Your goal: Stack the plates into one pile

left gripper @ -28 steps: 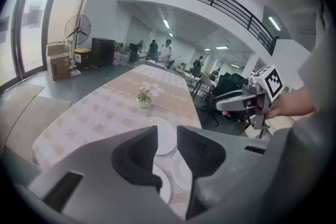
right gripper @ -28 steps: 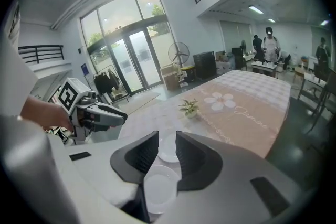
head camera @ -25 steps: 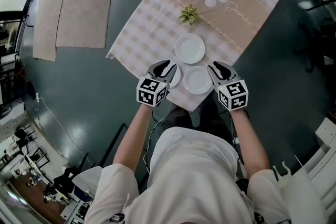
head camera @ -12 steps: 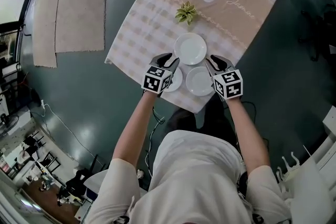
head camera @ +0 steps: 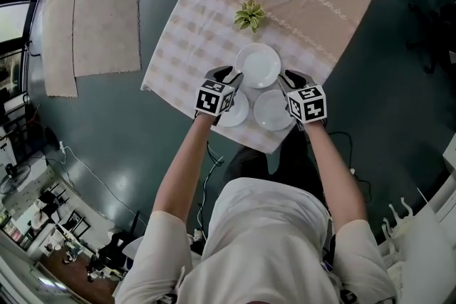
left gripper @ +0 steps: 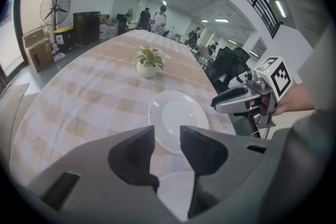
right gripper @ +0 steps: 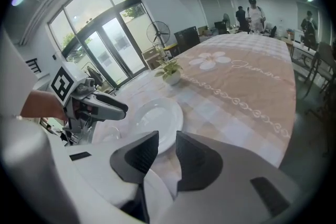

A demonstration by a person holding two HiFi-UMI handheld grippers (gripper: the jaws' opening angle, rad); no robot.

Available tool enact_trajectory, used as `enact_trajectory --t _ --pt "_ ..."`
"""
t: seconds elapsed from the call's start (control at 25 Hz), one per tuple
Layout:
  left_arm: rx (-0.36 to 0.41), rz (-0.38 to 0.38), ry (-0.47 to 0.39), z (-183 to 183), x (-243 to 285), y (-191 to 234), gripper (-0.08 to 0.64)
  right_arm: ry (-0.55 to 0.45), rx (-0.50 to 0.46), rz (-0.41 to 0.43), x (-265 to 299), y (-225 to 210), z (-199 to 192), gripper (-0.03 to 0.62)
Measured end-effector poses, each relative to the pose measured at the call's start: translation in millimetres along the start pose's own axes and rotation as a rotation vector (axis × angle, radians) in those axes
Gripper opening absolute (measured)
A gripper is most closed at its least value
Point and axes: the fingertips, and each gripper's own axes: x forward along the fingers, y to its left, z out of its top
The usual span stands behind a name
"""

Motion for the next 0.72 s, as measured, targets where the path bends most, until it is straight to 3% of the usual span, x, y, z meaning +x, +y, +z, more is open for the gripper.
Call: enact_trajectory --t 0.32,0.72 --pt "-0.003 -0.02 0.085 -11.1 24.0 7.6 0.164 0.023 0.083 -0.003 20.1 -8.4 -9.3 0.121" --pt "0.001 -0.015 0.094 -14.9 32.3 11.0 0.152 0.016 0.191 0.009 32.5 -9.3 -12.5 0.121"
